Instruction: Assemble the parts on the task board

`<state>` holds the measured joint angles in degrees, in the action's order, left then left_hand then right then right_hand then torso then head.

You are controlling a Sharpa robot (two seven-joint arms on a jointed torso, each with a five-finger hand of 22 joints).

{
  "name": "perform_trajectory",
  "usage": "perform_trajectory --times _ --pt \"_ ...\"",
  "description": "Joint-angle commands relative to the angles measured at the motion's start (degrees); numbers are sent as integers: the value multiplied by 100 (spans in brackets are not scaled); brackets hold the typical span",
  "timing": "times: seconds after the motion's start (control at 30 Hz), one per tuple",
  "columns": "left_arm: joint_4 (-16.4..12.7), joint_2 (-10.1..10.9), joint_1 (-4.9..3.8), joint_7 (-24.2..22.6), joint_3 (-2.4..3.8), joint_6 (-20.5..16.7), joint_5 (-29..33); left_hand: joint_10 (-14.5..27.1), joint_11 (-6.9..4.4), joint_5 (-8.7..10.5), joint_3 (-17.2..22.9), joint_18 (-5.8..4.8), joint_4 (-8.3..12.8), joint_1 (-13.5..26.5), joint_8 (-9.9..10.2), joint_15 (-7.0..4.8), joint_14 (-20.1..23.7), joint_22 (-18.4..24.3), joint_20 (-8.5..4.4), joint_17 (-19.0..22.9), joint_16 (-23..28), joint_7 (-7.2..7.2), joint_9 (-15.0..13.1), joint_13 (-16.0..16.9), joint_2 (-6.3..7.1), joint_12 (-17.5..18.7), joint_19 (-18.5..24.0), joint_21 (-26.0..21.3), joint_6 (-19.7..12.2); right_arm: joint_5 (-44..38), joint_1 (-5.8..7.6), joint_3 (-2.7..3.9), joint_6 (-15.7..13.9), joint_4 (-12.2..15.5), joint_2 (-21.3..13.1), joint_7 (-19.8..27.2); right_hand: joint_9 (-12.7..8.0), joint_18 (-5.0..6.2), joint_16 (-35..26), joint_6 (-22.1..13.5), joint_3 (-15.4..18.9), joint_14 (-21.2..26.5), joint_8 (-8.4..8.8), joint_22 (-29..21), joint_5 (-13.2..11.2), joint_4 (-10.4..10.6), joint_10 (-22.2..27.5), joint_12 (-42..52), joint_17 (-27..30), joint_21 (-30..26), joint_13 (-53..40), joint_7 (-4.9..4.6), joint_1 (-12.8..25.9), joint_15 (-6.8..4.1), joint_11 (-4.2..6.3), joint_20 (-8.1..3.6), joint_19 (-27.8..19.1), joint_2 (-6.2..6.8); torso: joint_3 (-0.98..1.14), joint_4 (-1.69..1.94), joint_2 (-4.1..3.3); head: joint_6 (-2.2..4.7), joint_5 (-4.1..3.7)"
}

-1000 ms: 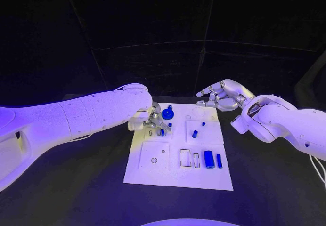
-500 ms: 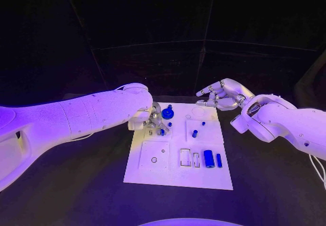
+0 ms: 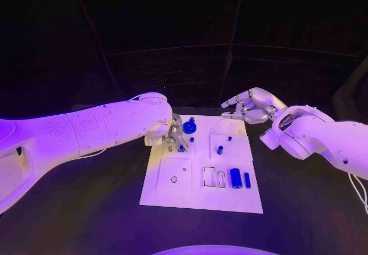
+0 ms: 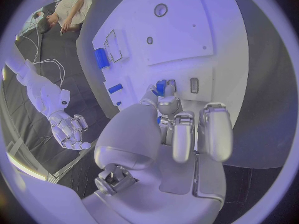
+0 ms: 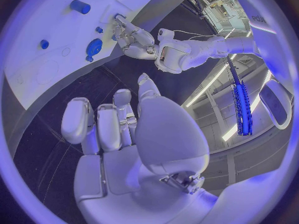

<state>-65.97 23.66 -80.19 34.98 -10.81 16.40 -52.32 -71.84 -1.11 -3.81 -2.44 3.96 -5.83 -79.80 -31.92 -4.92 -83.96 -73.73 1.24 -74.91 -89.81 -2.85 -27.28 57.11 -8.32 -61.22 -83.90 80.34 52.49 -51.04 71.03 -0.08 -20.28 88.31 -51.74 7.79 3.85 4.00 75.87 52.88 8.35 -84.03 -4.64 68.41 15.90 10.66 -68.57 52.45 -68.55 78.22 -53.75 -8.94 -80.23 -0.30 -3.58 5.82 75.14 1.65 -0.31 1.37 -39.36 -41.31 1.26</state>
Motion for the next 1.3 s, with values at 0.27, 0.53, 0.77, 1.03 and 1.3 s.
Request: perform_trajectory --times 0.27,0.53,0.77,1.03,1.3 --pt "-327 249 9 -243 -6 -568 -23 -150 -10 -15 3055 -53 857 906 -97 19 -604 27 42 -1509 -19 -17 -247 -40 791 72 13 -63 -11 20 12 3 53 -18 2 43 7 101 -37 11 16 -134 -32 -28 41 -8 38 -32 17 -46 19 20 -33 -34 -9 -5 -49 -40 3 14 9 -12 -9" --pt "-652 512 12 -276 -8 -1222 -26 -247 -16 1 3725 -54 934 1248 -229 12 -604 -9 24 -1509 -19 0 -392 63 1010 -35 -8 -54 -21 20 12 3 60 -31 -15 57 7 101 -44 9 33 -133 -32 -33 32 -2 43 -40 22 -51 30 18 -18 -33 -11 -6 -50 -39 6 15 7 -21 8" --pt "-898 687 75 -282 -11 -1589 -277 -275 -27 6 3894 -58 956 1334 -277 6 -604 -31 18 -1509 -19 0 -444 99 1064 -72 -19 -44 -33 20 12 2 67 -35 -29 65 7 103 -50 7 55 -134 -33 -41 14 5 46 -46 24 -59 42 17 -2 -32 -13 -6 -53 -38 9 26 12 -26 19" --pt "-947 754 221 -235 -14 -1723 -539 -286 -30 14 3939 -61 961 1358 -292 4 -604 -46 16 -1509 -19 3 -459 110 1080 -84 -26 -36 -35 20 12 2 70 -57 -27 70 7 103 -49 6 63 -136 -34 -43 4 7 45 -46 20 -62 43 16 3 -32 -13 -6 -53 -38 8 14 3 -25 50" --pt "-923 733 332 -198 -15 -1744 -742 -290 -30 22 3969 -62 960 1377 -302 3 -604 -51 15 -1509 -19 4 -470 112 1087 -88 -29 -33 -36 20 12 2 75 -67 -23 72 7 102 -53 6 73 -136 -34 -44 -10 8 45 -46 24 -64 48 16 8 -32 -13 -6 -53 -39 7 7 -4 -30 61"
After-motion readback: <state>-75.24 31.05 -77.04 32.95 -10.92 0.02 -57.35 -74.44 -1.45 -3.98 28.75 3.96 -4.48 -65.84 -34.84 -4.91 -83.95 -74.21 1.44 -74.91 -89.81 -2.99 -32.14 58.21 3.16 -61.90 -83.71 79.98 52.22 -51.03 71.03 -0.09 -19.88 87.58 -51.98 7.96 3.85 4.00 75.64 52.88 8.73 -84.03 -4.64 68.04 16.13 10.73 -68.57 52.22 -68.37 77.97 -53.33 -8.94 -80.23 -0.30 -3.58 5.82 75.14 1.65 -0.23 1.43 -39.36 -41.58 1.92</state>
